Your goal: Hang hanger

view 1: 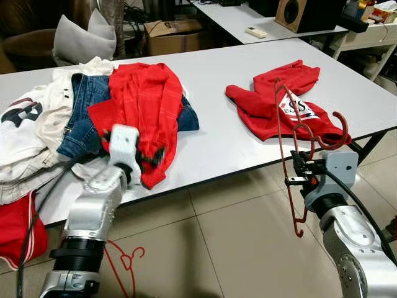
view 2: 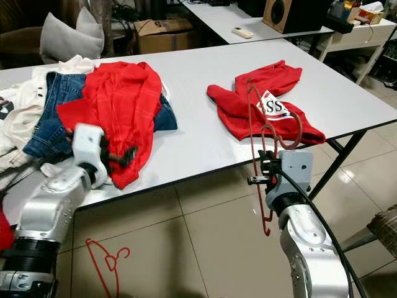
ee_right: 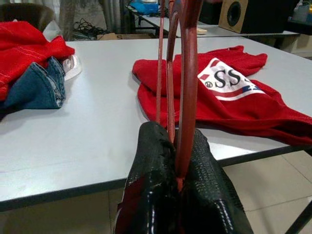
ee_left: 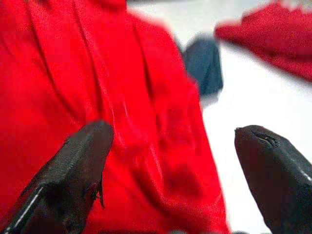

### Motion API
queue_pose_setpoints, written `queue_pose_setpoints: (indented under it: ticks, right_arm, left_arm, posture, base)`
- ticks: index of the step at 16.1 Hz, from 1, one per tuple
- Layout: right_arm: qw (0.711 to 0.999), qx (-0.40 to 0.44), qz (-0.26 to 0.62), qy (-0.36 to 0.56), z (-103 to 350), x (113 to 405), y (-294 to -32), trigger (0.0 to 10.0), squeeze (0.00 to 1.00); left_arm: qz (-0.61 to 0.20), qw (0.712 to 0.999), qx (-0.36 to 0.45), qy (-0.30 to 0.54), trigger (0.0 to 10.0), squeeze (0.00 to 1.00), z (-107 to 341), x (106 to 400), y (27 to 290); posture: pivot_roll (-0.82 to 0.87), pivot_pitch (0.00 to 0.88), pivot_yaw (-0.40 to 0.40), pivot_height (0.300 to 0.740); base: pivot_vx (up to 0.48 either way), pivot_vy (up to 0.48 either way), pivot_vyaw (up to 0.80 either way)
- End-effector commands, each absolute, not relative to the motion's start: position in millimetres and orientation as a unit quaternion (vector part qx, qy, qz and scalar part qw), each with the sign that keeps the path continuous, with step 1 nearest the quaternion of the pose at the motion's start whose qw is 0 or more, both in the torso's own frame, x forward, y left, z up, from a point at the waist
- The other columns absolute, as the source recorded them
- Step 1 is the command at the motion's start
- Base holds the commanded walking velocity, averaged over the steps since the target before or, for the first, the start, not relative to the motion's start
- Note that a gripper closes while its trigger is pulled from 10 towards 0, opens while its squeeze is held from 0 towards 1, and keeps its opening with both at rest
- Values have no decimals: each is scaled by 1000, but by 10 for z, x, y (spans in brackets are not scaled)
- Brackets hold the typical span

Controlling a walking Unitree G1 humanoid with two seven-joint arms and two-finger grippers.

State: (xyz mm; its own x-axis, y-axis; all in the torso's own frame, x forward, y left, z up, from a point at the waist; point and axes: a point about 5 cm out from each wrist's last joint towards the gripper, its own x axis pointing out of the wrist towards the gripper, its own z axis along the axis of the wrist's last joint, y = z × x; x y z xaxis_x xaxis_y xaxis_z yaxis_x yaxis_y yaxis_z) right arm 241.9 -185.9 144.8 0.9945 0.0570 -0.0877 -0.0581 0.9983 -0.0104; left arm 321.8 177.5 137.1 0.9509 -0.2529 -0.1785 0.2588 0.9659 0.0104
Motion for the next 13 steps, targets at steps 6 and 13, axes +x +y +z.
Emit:
queue_pose_setpoints:
  ticks: [6,13]
  right_arm:
    - [999,-7,40,36,1472,2447,-1814,10000,0]
    - [999,-14,41,33,1472,2463,-1813,10000,0]
  left_arm:
    - [-264,922,272,83,10000,0,1530,3131,2011]
    - [-376,773,474,191,10000,0,1395,2946,2335]
  posture:
    - [-147,0,17,740]
    - [-139,0,25,740]
  base:
    - [0,0,0]
    - [0,0,0]
